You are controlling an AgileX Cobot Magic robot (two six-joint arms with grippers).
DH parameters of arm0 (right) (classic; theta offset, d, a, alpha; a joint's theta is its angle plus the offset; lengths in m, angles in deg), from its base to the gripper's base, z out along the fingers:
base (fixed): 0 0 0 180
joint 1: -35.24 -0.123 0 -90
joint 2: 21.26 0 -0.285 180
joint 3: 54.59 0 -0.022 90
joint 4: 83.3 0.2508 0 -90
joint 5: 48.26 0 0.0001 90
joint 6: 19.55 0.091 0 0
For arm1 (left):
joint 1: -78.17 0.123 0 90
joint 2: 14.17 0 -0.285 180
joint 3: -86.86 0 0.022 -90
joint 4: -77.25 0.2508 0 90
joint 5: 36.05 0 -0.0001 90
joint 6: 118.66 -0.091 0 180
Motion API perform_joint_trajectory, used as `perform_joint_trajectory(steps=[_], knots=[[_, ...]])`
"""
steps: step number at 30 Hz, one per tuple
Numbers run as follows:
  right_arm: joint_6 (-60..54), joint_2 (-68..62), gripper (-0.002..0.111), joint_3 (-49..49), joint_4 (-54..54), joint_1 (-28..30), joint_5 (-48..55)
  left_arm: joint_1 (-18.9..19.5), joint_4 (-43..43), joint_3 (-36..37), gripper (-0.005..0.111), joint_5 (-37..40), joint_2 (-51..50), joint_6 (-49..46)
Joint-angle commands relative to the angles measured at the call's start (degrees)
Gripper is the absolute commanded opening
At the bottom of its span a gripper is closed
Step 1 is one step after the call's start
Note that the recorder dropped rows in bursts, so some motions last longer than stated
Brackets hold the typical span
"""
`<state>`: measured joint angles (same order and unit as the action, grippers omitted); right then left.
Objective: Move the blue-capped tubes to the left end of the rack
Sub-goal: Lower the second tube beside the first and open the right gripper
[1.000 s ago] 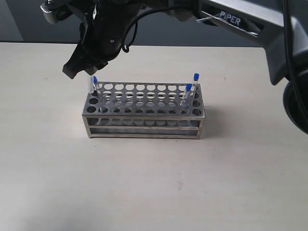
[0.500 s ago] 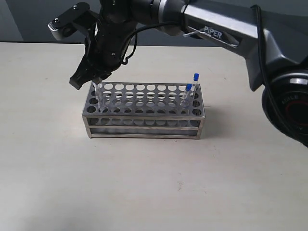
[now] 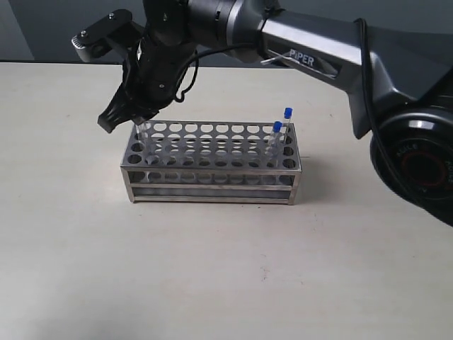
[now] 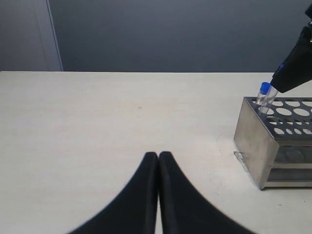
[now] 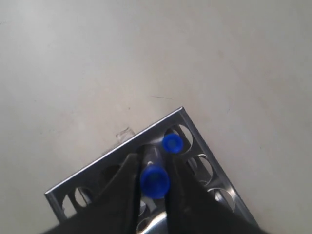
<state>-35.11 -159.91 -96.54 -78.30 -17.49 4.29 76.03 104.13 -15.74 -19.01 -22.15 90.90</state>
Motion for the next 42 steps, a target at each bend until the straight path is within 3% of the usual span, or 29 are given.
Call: perform_joint_trajectory(steps=[1,28,30,33,35,42], knots=[[3.5,-1.7,-0.001,0.0,-0.7,0.1,-2.1,-0.4,-0.1,-0.2,0.001,-0.4,0.2,0.0],[5.0,-4.1,-0.001,-1.9,-1.1,0.2,0.4,-0.4,-0.1,-0.2,0.001,-0.2,0.2,0.0],[5.0,-4.1,0.005,-1.9,-1.1,0.2,1.2,-0.4,-0.1,-0.2,0.001,-0.2,0.2,0.0],[5.0,-4.1,0.036,-1.9,-1.1,0.2,2.3,-0.4,-0.1,-0.2,0.001,-0.2,0.2,0.0],[5.2,-4.0,0.047,-1.9,-1.0,0.2,4.9,-0.4,-0.1,-0.2,0.001,-0.2,0.2,0.0],[5.4,0.7,0.047,-1.9,0.2,0.2,10.4,-0.4,0.1,-0.2,0.001,-0.4,0.2,0.0]])
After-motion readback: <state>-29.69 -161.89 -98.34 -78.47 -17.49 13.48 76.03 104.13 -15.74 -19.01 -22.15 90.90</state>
